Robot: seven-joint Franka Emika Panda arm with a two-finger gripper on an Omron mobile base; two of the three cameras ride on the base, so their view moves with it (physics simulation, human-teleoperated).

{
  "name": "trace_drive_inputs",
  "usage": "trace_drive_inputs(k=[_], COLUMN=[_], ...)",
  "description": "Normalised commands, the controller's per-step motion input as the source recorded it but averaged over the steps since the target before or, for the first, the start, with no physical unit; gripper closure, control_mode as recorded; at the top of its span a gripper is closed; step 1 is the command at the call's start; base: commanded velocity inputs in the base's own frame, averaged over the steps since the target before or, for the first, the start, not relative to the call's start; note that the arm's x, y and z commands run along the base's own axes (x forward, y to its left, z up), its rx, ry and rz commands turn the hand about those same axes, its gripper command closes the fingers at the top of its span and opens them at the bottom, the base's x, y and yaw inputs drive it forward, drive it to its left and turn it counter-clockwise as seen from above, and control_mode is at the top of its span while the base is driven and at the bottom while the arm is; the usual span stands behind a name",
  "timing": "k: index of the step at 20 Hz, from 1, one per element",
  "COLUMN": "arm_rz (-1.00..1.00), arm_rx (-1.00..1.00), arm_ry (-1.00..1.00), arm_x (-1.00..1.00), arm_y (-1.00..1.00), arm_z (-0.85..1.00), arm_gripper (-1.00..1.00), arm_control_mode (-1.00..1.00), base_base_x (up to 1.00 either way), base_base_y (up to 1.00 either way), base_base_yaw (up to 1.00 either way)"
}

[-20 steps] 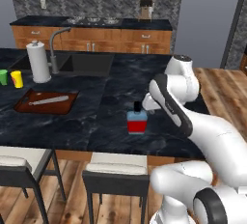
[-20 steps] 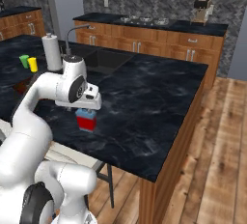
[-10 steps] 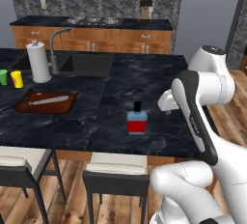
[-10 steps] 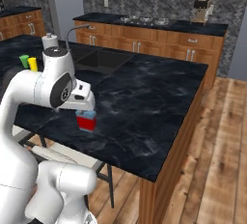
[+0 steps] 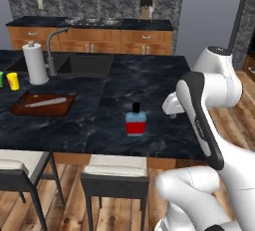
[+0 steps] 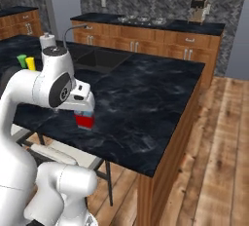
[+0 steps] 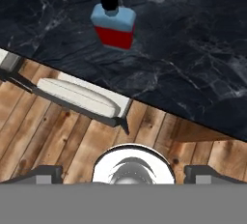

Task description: Place the drinks on the dining counter in a tight cluster.

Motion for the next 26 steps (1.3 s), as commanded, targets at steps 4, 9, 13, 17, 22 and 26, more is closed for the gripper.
trace_drive_inputs(k=[4, 9, 13, 17, 22, 26], arm_rz=[0.00, 0.00, 0.00, 0.00, 0.00, 0.00], arm_rx=[0.00, 0.00, 0.00, 0.00, 0.00, 0.00], arm_ry=[0.00, 0.00, 0.00, 0.00, 0.00, 0.00], arm_x=[0.00, 0.00, 0.00, 0.00, 0.00, 0.00], arm_y=[0.00, 0.00, 0.00, 0.00, 0.00, 0.00], arm_z=[0.00, 0.00, 0.00, 0.00, 0.00, 0.00], arm_gripper=[-1.00, -1.00, -1.00, -1.00, -1.00, -1.00], arm_control_mode=[1.00, 1.00, 1.00, 1.00, 1.00, 1.00], base_base_x=[-1.00, -0.41, 0.00, 0.02, 0.83, 1.00], base_base_y=[-0.75, -0.57, -0.27, -0.02, 0.22, 0.16], base_base_yaw=[-0.33, -0.60, -0.88, -0.88, -0.49, -0.14])
